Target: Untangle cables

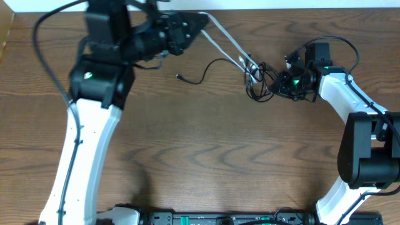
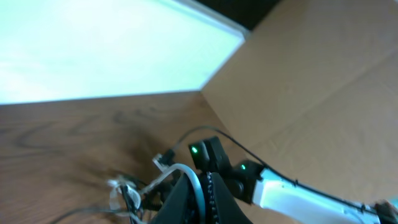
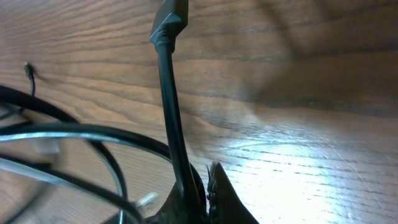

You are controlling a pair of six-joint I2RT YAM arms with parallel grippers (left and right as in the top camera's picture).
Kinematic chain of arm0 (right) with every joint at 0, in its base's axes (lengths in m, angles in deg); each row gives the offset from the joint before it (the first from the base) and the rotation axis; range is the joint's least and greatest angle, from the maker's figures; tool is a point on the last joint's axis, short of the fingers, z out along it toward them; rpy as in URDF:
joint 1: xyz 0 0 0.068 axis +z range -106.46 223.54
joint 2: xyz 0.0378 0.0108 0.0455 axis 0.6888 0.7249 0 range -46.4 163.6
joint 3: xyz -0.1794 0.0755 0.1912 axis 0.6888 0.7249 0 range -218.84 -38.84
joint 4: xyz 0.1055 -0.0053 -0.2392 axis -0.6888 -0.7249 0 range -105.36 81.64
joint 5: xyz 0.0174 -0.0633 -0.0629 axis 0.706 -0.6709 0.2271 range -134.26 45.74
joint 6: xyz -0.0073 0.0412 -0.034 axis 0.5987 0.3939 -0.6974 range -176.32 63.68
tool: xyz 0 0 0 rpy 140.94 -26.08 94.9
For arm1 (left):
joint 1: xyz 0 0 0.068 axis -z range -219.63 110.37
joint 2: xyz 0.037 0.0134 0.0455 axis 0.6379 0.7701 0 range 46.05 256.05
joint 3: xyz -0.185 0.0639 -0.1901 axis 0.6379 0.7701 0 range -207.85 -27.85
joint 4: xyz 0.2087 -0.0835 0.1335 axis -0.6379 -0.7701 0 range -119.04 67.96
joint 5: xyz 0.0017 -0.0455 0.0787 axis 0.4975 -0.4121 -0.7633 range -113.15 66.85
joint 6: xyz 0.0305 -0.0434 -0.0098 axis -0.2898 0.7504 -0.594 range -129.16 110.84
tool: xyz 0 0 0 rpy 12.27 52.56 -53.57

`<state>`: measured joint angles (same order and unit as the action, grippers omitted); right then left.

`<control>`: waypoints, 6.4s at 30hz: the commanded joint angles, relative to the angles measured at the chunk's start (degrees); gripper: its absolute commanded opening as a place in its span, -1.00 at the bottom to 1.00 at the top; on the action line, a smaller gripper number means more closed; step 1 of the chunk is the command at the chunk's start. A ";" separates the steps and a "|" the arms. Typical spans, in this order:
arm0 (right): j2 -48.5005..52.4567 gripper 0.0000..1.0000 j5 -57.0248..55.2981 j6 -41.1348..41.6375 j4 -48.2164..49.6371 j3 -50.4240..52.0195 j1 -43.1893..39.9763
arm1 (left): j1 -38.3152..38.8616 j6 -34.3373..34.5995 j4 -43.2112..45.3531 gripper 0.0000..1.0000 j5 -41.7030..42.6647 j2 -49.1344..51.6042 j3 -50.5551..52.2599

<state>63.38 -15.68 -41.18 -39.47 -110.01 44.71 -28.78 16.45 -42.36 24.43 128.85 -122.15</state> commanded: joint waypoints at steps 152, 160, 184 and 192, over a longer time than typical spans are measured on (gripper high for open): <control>-14.84 0.25 13.03 -15.34 38.42 -1.90 32.79 | 3.21 36.63 -10.49 -0.85 -17.00 2.19 -7.19; -13.14 -0.98 6.25 -9.33 37.57 -1.88 31.74 | 3.21 38.99 -10.73 -0.85 -23.52 2.19 -7.19; -13.77 0.30 23.45 -12.96 37.46 -1.88 25.77 | 3.21 40.76 -10.73 -0.86 -39.50 2.16 -7.19; -13.75 0.40 37.64 -18.47 40.02 -1.88 24.55 | 3.28 42.34 -10.73 -0.85 -39.06 2.16 -7.19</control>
<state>50.55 13.49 -56.22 -0.85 -111.94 69.10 -25.63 57.30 -53.16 -14.30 130.60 -128.23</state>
